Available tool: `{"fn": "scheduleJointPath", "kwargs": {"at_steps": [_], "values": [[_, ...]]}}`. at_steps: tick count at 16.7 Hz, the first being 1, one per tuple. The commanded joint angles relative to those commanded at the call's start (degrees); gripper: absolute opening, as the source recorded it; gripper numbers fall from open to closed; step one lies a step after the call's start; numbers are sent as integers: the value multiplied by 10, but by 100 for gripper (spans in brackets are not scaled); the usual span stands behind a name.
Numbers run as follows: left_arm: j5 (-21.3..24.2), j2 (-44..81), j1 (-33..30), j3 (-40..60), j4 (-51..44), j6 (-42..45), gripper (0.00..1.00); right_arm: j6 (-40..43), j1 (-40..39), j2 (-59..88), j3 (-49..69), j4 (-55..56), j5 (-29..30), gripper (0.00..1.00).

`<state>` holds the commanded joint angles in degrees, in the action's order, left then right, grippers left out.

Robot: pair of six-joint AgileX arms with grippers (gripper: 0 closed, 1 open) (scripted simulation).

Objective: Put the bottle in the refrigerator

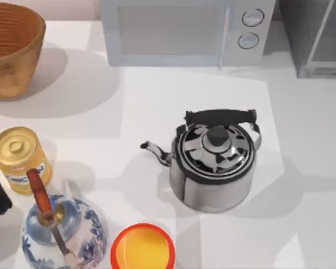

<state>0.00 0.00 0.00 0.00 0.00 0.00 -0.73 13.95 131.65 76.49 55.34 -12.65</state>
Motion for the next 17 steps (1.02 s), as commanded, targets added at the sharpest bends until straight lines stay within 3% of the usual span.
{"fn": "scheduleJointPath", "kwargs": {"at_steps": [4, 9, 17], "values": [[0, 0, 0, 0, 0, 0, 100, 0, -9, 42, 81, -45, 10, 1], [0, 0, 0, 0, 0, 0, 100, 0, -10, 45, 86, -49, 11, 1], [0, 0, 0, 0, 0, 0, 100, 0, -10, 45, 86, -49, 11, 61]]}}
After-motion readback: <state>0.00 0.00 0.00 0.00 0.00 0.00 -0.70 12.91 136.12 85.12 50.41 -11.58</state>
